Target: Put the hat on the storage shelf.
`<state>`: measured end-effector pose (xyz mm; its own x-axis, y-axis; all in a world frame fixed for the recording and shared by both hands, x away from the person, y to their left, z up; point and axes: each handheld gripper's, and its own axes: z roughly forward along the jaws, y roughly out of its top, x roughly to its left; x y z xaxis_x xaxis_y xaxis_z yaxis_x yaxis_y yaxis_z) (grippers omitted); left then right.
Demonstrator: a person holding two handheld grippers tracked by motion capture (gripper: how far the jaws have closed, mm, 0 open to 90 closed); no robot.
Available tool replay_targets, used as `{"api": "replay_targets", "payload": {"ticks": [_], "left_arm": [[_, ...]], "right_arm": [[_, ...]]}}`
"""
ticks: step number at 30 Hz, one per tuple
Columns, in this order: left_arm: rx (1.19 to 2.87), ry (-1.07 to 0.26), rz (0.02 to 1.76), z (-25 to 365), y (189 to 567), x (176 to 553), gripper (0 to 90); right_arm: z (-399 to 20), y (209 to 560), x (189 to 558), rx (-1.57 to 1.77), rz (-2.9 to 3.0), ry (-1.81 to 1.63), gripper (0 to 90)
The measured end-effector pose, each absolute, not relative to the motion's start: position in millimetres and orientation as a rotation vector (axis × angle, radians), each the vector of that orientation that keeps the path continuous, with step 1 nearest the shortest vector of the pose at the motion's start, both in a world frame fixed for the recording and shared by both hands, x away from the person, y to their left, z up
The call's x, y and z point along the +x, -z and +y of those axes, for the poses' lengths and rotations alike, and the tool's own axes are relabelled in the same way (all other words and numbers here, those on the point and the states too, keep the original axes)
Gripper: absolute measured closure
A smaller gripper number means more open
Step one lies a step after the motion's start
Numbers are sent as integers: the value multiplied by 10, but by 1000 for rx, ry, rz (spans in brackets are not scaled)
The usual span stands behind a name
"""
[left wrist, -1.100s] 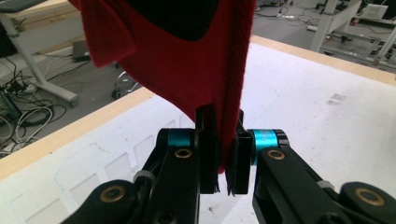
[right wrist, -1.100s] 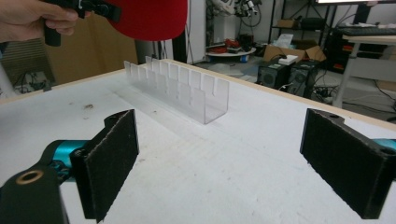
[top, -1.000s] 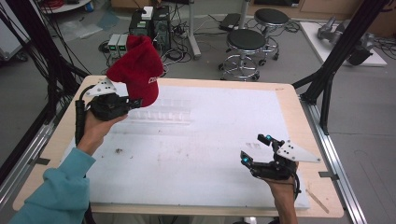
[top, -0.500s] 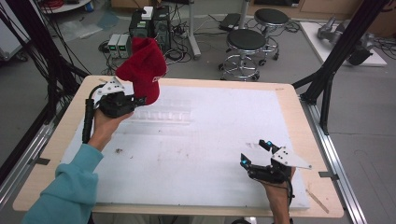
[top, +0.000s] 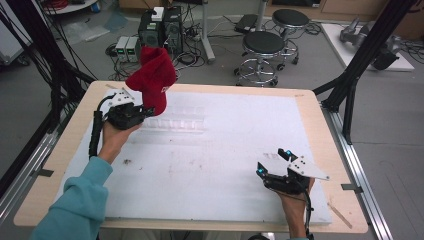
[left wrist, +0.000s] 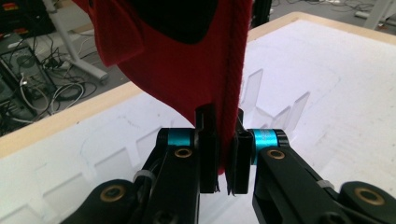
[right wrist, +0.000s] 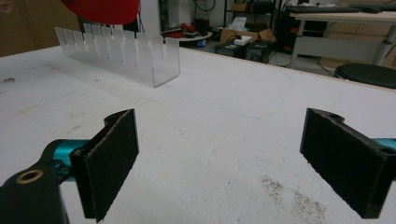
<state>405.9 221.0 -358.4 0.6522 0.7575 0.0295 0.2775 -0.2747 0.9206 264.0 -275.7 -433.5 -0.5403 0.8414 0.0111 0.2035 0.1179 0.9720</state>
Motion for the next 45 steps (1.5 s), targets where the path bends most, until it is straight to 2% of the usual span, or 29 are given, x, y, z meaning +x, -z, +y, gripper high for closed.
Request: {"api": "replay_targets", "payload": {"ticks": [7, 22, 27, 45], "left_arm": [[1843, -591, 835, 2283, 3680, 3997, 852], [1878, -625, 816, 2196, 3788, 3949, 852], [1896, -626, 824, 2175, 3819, 3960, 851], [1888, -629, 865, 2148, 4024, 3896, 851]], "right_arm": [[-2768, 4319, 2607, 990, 1831, -1455, 106], [-2724, 4355, 2590, 1020, 1853, -1439, 106], [-2777, 4494, 2549, 1050, 1777, -1498, 106], [-2751, 4498, 2544, 1036, 1762, -1449, 106]]}}
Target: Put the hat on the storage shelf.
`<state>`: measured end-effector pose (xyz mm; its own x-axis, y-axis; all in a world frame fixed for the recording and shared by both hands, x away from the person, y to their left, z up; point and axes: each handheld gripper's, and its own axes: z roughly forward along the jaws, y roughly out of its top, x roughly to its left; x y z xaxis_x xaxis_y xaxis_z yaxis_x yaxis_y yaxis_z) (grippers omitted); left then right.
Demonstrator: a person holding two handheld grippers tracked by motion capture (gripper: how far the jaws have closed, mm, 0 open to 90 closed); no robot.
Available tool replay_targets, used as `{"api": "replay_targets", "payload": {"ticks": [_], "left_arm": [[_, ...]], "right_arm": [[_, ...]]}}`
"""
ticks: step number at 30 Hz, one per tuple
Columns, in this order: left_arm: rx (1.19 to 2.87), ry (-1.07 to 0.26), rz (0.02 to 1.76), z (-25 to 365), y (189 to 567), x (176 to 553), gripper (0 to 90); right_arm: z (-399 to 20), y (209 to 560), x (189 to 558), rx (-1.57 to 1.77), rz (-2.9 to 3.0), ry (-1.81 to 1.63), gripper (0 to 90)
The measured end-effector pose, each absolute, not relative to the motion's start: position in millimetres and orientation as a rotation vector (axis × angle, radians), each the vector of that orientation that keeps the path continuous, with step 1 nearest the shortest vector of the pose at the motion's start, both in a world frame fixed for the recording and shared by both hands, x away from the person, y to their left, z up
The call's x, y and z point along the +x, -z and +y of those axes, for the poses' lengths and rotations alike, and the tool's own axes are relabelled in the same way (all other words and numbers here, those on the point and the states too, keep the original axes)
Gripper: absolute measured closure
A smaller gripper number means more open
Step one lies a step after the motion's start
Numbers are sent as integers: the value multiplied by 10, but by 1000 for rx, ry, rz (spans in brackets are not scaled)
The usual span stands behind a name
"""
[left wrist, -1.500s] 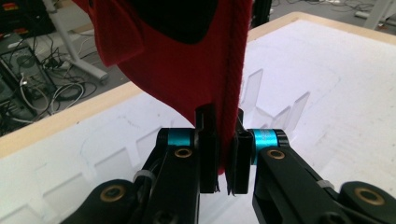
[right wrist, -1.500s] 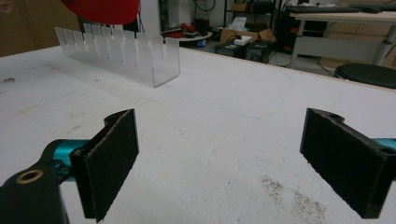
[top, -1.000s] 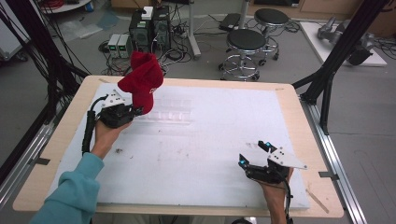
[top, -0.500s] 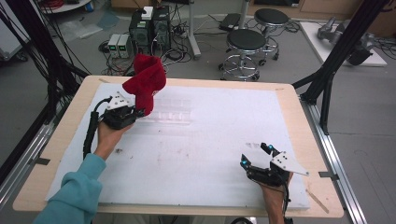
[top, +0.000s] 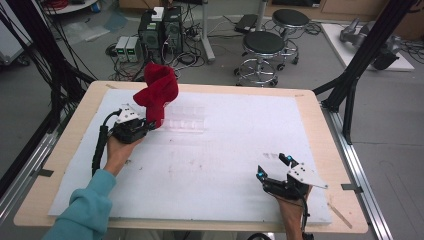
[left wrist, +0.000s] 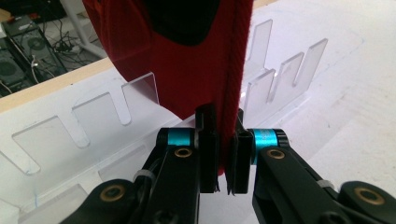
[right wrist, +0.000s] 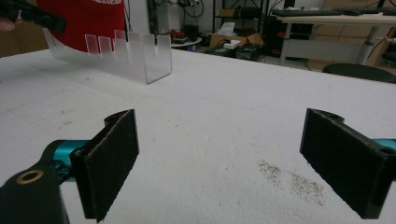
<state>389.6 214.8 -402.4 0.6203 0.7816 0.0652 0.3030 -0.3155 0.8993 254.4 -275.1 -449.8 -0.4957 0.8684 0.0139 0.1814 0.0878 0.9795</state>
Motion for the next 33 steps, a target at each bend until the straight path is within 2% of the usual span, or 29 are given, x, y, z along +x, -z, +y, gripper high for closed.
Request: {"api": "replay_targets", "payload": {"ticks": [21, 24, 28, 30, 32, 33], "left_arm": [[1864, -581, 918, 2206, 4111, 3861, 837], [1854, -565, 949, 2220, 4113, 3867, 577], [1850, -535, 943, 2270, 4100, 3865, 435], [1829, -516, 952, 2313, 4088, 3853, 242], [1827, -505, 943, 2358, 4062, 3827, 174], [1819, -511, 936, 2380, 4041, 3804, 169]], "right_arm": [[-2783, 4507, 2517, 1048, 1719, -1482, 106], [-2781, 4508, 2518, 1049, 1712, -1483, 106], [-2783, 4508, 2517, 1050, 1710, -1483, 106], [-2780, 4508, 2513, 1054, 1708, -1480, 107], [-2784, 4509, 2517, 1043, 1702, -1476, 106], [-2781, 4509, 2513, 1049, 1703, -1478, 106]]}}
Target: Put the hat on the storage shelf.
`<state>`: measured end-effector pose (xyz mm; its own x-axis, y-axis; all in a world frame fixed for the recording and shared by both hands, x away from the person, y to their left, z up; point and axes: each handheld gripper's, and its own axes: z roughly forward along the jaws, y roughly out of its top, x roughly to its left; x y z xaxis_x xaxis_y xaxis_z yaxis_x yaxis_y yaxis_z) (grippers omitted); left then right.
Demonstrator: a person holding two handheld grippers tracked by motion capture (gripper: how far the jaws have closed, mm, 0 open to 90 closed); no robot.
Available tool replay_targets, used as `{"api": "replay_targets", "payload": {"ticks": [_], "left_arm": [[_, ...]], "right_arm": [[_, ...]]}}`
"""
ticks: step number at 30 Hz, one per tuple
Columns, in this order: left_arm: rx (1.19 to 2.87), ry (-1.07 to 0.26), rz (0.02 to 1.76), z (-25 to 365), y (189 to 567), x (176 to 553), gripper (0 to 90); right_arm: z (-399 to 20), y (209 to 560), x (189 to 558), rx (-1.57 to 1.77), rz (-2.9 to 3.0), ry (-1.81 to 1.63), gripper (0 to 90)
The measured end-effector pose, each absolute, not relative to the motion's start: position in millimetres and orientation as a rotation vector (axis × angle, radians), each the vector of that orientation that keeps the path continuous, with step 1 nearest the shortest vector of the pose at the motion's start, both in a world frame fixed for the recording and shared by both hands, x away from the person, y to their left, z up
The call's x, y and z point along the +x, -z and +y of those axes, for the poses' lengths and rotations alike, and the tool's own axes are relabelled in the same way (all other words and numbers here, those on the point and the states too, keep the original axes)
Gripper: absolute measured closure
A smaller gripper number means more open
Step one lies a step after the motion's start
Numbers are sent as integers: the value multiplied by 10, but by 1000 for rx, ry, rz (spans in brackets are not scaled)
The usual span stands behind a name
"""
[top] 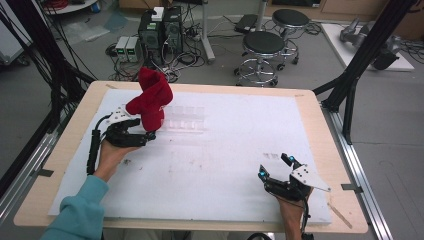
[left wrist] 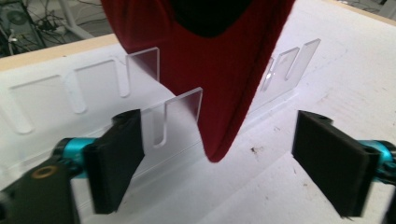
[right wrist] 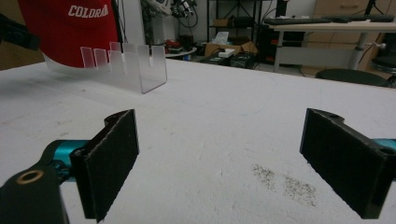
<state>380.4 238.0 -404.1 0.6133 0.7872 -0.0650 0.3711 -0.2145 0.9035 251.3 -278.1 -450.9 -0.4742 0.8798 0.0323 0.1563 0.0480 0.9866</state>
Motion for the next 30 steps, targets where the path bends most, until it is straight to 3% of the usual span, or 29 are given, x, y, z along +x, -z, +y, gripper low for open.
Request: {"api": "replay_targets", "payload": {"ticks": [9, 20, 30], "left_arm": [[1779, -598, 849, 2671, 3995, 3482, 174], [1635, -662, 834, 3254, 4385, 2914, 178], [1572, -690, 782, 3294, 4500, 2789, 179]], "right_arm": [[-2785, 4510, 2512, 1047, 1698, -1477, 106], [-2772, 4511, 2505, 1029, 1698, -1469, 106], [-2766, 4513, 2493, 1022, 1697, -1466, 106]]}}
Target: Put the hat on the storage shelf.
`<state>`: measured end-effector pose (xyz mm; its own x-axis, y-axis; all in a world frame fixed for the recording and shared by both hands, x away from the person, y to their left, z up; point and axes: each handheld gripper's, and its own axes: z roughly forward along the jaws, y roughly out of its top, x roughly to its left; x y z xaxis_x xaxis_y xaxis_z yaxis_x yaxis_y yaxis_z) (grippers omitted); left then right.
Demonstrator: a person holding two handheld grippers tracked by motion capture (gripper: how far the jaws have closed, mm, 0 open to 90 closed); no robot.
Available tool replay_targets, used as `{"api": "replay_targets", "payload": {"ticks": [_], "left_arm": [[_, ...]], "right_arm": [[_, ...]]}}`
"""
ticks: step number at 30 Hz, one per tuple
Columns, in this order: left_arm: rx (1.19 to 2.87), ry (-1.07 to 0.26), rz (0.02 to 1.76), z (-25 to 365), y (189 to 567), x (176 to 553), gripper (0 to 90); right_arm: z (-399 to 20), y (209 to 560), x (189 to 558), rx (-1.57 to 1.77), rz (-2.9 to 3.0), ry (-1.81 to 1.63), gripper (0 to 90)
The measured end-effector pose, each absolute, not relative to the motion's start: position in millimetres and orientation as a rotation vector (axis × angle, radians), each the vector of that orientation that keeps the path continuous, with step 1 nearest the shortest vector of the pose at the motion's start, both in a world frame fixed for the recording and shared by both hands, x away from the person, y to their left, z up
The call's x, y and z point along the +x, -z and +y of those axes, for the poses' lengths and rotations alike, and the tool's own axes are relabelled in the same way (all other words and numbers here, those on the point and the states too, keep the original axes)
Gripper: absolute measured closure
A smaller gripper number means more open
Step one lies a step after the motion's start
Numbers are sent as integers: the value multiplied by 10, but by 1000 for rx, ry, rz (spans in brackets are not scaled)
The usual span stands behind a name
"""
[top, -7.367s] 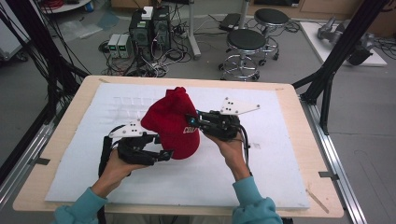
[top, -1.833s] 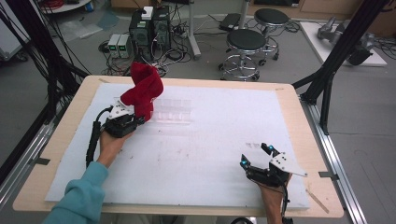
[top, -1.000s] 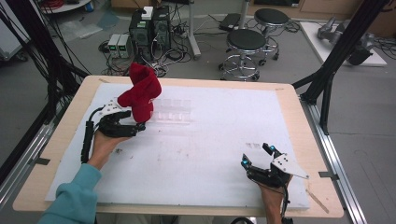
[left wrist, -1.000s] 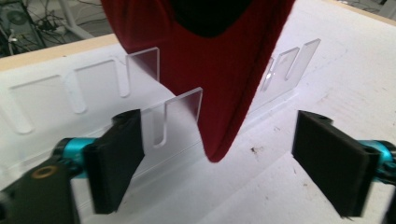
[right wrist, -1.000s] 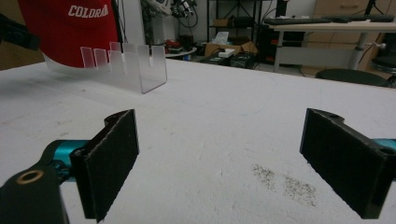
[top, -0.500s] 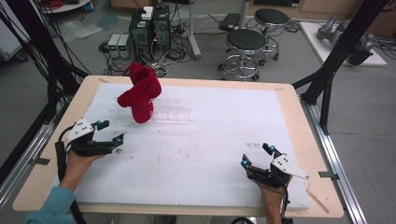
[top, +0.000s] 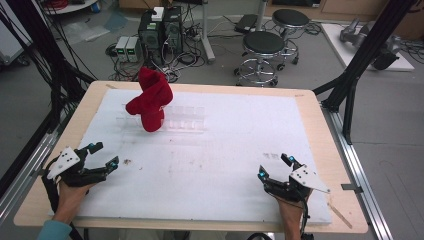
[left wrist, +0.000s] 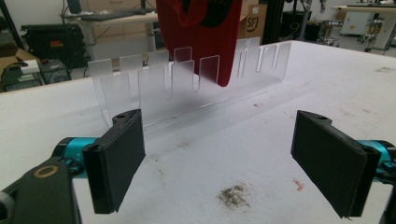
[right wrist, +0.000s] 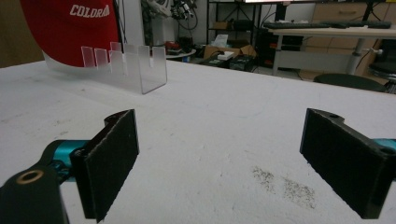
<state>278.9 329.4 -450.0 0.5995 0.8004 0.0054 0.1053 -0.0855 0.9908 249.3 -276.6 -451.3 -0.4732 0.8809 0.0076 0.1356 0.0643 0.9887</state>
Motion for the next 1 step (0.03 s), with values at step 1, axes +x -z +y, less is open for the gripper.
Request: {"api": "replay_targets", "payload": {"ticks": [1], "left_arm": [[1563, -706, 776, 3294, 4505, 2773, 179]], "right_arm": [[-2763, 4513, 2490, 1022, 1701, -1466, 106]]}}
